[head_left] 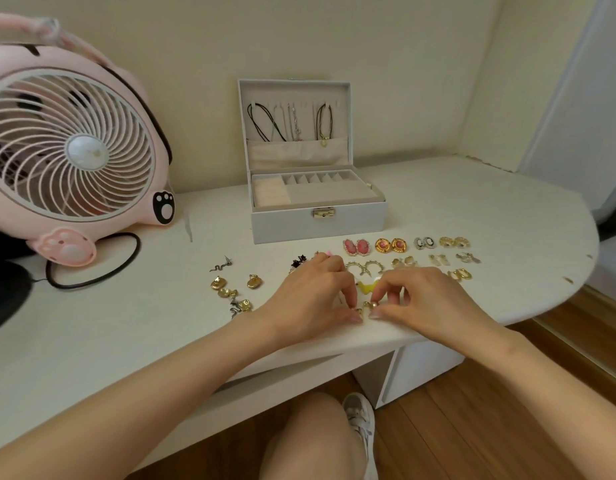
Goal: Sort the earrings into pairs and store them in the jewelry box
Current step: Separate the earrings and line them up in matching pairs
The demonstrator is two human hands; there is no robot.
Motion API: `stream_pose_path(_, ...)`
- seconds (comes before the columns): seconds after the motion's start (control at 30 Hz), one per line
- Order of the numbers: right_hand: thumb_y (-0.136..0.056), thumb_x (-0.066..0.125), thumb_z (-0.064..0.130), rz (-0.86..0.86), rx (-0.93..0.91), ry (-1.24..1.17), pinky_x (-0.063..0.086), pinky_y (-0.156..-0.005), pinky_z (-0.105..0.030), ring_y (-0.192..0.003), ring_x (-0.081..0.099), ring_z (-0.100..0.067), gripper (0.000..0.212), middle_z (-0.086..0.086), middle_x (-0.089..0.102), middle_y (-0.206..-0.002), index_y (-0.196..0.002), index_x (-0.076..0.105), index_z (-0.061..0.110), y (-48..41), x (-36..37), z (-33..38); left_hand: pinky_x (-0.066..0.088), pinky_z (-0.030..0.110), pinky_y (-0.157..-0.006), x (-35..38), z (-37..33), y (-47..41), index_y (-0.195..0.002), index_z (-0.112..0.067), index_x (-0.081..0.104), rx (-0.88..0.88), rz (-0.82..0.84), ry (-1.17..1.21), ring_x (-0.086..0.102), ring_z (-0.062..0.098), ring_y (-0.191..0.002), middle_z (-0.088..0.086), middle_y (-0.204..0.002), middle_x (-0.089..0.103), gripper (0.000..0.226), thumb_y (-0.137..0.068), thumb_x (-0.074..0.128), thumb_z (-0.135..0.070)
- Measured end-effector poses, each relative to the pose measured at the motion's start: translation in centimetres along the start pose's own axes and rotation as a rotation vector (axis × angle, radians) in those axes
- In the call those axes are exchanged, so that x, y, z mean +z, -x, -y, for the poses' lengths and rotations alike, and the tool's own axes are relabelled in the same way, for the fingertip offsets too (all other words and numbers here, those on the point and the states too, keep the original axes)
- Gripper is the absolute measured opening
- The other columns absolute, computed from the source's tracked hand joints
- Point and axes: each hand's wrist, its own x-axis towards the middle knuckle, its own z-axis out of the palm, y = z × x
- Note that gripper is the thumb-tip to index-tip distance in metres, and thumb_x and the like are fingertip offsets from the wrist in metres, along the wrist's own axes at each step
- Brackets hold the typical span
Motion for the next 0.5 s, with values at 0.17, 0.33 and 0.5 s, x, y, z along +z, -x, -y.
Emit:
stream_pose_path(0.17,-0.073,0.073,0.043,-0.006,0.014,-0.018,0.033,-0.059,-0.019,-0.071,0.051,-0.001,0.016,0.011,0.059,-0.075,-0.081,0.067,0.031,-0.04,0.01,0.01,0.032,0.024,-0.079,-0.11,0.01,-0.15,-0.096,-0.021,0.065,0.01,0.003,-0.014,0.036,0.011,-0.091,-0.001,-0.101,0.054,0.026,-0.081,0.064,-0.041)
stream_pose_path(0.33,-0.069,0.074,0.046,-0.003,0.021,-0.02,0.032,-0.057,-0.018,-0.071,0.052,-0.002,0.019,0.011,0.059,-0.075,-0.079,0.067,0.031,0.03,-0.01,0.07,0.028,0.023,-0.074,-0.03,0.11,-0.33,-0.097,-0.022,0.064,0.015,0.004,-0.019,0.034,0.01,-0.09,-0.002,-0.099,0.053,0.027,-0.081,0.063,-0.044)
stream_pose_path(0.5,-0.07,0.075,0.044,0.001,0.032,-0.029,0.037,-0.06,-0.021,-0.071,0.053,-0.002,0.019,0.011,0.06,-0.073,-0.081,0.065,0.032,0.07,-0.42,0.12,0.033,0.023,-0.077,-0.14,0.38,-0.11,-0.101,-0.021,0.061,0.011,-0.02,-0.039,0.042,0.013,-0.099,-0.005,-0.099,0.052,0.033,-0.08,0.064,-0.046)
